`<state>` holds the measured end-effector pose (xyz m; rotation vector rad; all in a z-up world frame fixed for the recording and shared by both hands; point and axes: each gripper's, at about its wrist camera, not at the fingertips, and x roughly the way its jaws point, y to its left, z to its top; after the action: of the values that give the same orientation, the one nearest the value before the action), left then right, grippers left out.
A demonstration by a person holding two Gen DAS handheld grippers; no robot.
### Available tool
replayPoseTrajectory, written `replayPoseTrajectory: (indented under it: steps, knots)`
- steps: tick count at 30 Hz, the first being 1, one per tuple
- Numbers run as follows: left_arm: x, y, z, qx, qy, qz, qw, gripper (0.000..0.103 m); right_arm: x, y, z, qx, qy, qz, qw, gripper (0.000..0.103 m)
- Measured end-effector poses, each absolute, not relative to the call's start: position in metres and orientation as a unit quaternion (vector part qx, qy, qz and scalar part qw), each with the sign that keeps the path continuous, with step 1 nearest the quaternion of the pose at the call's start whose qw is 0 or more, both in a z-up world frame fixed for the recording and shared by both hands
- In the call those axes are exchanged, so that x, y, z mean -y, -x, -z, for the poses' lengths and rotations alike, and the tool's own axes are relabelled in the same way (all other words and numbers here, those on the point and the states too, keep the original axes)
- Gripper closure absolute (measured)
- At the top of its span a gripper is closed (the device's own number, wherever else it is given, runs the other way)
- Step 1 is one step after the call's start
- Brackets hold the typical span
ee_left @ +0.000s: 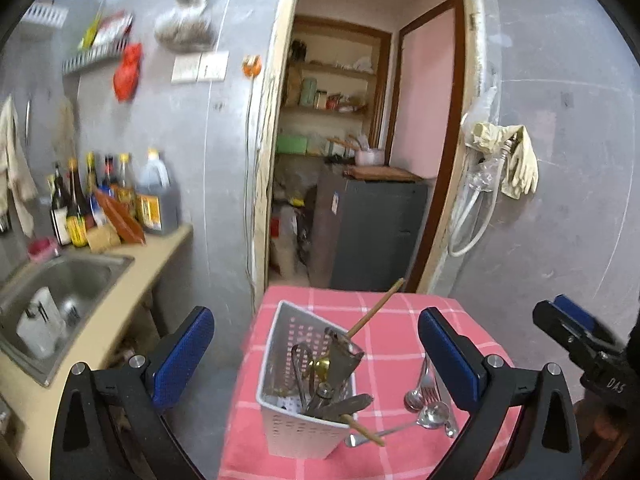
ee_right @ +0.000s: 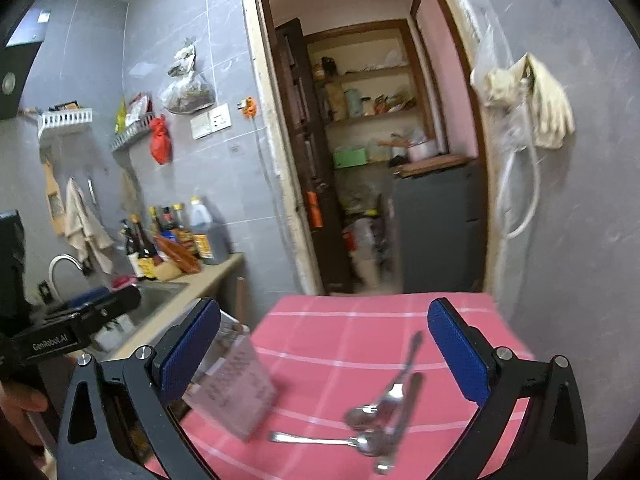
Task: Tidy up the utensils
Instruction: 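Withdraw both tools and move them back over the remaining utensils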
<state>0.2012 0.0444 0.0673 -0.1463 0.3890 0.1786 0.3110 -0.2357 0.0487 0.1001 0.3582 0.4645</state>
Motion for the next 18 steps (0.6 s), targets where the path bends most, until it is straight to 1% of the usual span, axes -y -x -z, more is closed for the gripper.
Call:
replayPoseTrajectory:
  steps: [7, 14, 18]
  knots:
    - [0.004, -0.194, -0.077, -0.16, 0.027, -0.062, 0.985, 0.0, 0.283, -0.302, -0.061, -0.176, -0.035, -0.2, 0.963, 0.001]
    - [0.049, -0.199, -0.072, -0.16, 0.001, -0.03, 0.987, 0.0, 0.331, -0.307, -0.057, -0.197, -0.025, -0.192, 0.961, 0.001]
    - [0.071, -0.206, -0.065, -0.177, -0.009, -0.008, 0.984, 0.0, 0.359, -0.318, -0.043, -0.225, -0.03, -0.205, 0.952, 0.001]
